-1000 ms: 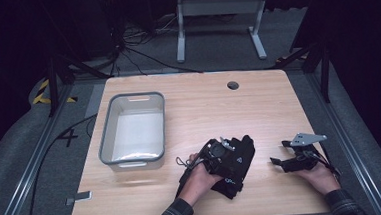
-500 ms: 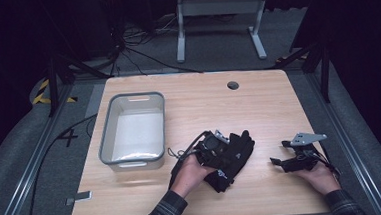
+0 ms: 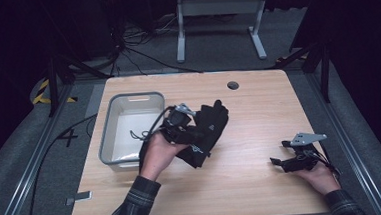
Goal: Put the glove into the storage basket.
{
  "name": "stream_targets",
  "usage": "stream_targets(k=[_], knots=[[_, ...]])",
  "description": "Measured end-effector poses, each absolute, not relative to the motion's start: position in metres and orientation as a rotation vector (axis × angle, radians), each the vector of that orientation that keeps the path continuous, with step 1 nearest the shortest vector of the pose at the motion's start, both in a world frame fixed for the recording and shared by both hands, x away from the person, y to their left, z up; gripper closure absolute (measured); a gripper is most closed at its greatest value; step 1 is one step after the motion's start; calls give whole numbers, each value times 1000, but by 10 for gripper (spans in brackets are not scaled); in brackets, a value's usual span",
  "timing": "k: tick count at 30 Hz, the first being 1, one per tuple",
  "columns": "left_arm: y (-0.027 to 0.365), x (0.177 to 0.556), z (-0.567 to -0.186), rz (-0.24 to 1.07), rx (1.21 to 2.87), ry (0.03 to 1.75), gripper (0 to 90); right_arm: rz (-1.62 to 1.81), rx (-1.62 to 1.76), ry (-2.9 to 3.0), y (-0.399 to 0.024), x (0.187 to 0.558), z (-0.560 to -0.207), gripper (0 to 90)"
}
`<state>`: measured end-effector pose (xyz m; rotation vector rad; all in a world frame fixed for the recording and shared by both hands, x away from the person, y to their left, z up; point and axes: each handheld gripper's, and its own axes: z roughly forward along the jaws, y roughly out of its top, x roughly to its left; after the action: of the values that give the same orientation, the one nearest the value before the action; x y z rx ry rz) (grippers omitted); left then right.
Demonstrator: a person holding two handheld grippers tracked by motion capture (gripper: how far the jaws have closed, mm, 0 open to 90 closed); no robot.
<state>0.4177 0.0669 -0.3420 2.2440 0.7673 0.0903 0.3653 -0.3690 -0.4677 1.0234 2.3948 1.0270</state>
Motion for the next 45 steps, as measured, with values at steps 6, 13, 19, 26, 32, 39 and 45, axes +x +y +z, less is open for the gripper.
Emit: stream_targets(k=[6, 13, 19, 26, 32, 39, 45], knots=[[118, 428, -336, 153, 2215, 869, 624, 1028, 1024, 2395, -369, 365, -468, 139], [171, 437, -338, 196, 2144, 1005, 622, 1028, 1022, 2394, -369, 365, -468, 139], [199, 448, -358, 191, 2136, 1115, 620, 1028, 1022, 2394, -369, 365, -468, 140], [216, 452, -379, 197, 2126, 1181, 556, 1027, 1023, 2394, -369, 365, -468, 139], [219, 447, -373, 274, 2071, 1185, 356, 1026, 1024, 2393, -369, 365, -468, 139], [183, 430, -358, 294, 2085, 1065, 272, 1026, 1023, 2393, -369, 365, -468, 139], [146, 417, -352, 259, 2090, 962, 244, 1024, 1025, 2392, -369, 365, -468, 139]])
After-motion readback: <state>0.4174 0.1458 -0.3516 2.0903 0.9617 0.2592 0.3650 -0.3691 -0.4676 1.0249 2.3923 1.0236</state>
